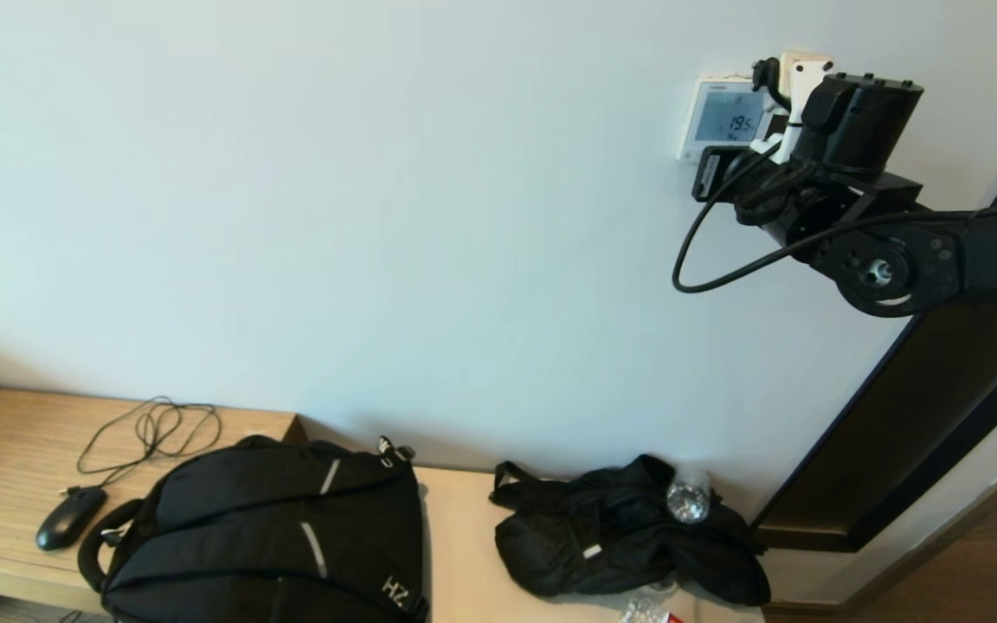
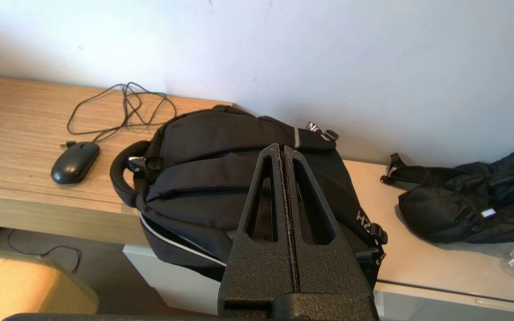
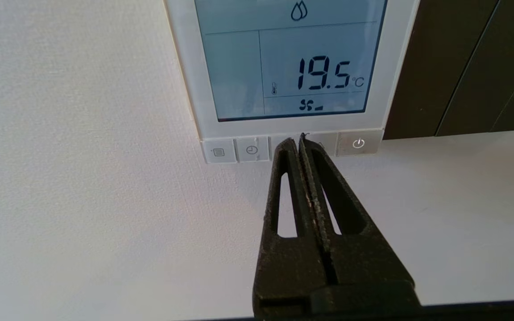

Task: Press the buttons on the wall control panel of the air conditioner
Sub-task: Press the temperature decrease button, then turn off the central air conditioner

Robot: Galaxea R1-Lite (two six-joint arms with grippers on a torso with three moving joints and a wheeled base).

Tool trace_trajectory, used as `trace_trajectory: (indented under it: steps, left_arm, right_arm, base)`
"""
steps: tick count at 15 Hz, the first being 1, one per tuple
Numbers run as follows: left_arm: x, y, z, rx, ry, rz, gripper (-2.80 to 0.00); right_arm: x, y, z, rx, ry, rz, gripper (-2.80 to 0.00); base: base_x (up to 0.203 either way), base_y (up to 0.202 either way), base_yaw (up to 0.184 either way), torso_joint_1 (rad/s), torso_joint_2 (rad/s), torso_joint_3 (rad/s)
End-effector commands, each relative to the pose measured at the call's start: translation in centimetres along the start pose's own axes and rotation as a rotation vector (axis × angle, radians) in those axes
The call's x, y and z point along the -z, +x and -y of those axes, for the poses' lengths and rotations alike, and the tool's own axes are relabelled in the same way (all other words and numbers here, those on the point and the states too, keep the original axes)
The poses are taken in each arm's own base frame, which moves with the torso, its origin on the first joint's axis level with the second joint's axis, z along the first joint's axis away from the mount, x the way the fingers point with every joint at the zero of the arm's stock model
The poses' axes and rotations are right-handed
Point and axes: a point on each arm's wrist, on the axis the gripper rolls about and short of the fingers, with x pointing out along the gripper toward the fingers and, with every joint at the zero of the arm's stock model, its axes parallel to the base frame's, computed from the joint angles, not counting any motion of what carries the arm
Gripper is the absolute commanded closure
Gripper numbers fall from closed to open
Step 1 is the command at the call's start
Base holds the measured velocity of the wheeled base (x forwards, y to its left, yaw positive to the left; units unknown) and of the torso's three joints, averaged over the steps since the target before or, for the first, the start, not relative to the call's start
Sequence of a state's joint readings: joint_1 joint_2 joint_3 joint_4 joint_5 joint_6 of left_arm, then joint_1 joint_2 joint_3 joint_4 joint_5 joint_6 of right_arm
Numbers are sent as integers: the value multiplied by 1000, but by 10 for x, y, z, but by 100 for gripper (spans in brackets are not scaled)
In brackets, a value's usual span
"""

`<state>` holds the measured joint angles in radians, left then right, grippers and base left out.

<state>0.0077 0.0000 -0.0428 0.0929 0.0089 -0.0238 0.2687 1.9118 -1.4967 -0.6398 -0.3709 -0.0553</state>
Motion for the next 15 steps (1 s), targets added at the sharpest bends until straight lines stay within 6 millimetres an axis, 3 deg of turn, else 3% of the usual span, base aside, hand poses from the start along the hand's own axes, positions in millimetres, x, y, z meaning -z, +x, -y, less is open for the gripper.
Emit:
trace_trajectory:
  steps: [1, 3, 6, 11, 15]
  left_arm:
    - [0, 0, 0, 0, -1, -1, 0]
    - [0, 0, 0, 0, -1, -1, 0]
    - [0, 0, 0, -1, -1, 0, 0]
    - [0, 0, 0, -2, -1, 0, 0]
    - [0, 0, 0, 0, -1, -1, 0]
  right_arm:
    - [-11, -11, 5, 2, 5, 13, 0]
    - [-15, -28, 12, 1, -3, -2, 0]
    - [-39, -68, 31, 3, 4, 21, 0]
    - [-70, -163, 72, 11, 10, 53, 0]
    - [-58, -248, 110, 13, -29, -7, 0]
  base:
    - [0, 0, 0, 0, 0, 0]
    - [0, 0, 0, 0, 0, 0]
    - [0, 0, 0, 0, 0, 0]
    - [0, 0, 0, 0, 0, 0]
    - [0, 0, 0, 0, 0, 0]
